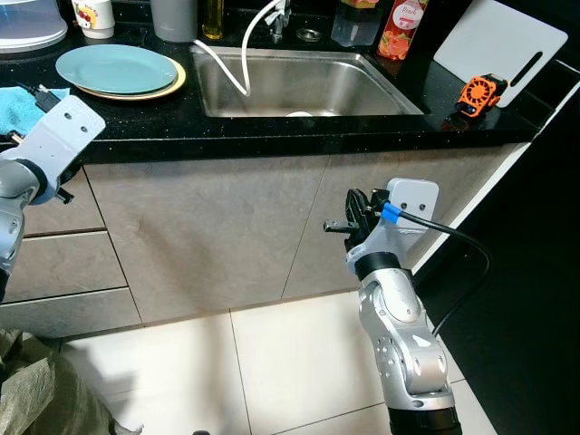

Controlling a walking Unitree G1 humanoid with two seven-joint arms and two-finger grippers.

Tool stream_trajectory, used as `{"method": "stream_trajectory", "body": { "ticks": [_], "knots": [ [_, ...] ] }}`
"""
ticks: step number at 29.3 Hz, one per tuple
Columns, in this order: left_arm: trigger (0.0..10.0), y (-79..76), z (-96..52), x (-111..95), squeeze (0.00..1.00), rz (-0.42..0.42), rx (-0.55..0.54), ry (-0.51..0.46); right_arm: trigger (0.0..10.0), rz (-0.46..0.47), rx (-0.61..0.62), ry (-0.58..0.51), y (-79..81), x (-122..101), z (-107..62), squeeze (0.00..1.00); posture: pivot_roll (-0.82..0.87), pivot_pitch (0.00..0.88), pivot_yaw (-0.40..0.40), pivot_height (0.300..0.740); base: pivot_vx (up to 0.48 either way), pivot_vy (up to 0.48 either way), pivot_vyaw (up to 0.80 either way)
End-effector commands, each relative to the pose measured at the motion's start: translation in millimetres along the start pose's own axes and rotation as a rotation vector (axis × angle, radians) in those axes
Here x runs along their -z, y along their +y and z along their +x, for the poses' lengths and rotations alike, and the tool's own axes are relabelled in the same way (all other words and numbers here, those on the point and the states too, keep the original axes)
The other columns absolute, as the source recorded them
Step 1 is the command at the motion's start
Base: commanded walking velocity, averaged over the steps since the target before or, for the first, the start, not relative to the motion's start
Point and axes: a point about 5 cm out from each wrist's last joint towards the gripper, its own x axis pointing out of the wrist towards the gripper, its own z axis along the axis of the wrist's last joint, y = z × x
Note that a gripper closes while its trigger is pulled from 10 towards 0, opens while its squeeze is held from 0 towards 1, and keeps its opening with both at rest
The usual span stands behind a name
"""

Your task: Kitchen organization

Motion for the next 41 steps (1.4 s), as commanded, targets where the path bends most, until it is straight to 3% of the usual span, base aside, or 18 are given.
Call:
{"method": "stream_trajectory", "body": {
  "ticks": [1, 26, 31, 41],
  "knots": [
    [10.0, -7.8, 2.2, -5.6, 0.0, -0.002, 0.028, -0.014, 10.0, -0.001, 0.013, 0.023, -2.3, 4.1, -1.1, 0.0, 0.24, 0.077, -0.085, 0.74, 0.0, 0.0, 0.0],
    [10.0, -8.2, -4.8, -15.5, 0.0, 0.001, 0.03, -0.023, 10.0, 0.0, 0.019, 0.031, -3.3, 4.7, -3.8, 0.0, 0.24, 0.097, -0.088, 0.74, 0.0, 0.0, 0.0],
    [10.0, -18.1, -8.9, -29.5, 0.0, 0.032, 0.113, -0.119, 10.0, 0.006, 0.005, 0.027, 0.9, 3.9, -1.1, 0.0, 0.23, 0.091, -0.086, 0.74, 0.0, 0.0, 0.0],
    [10.0, -20.8, -10.1, -31.5, 0.0, 0.04, 0.13, -0.137, 10.0, 0.0, 0.009, 0.033, -1.7, 4.3, -2.4, 0.0, 0.23, 0.094, -0.091, 0.74, 0.0, 0.0, 0.0]
  ]
}}
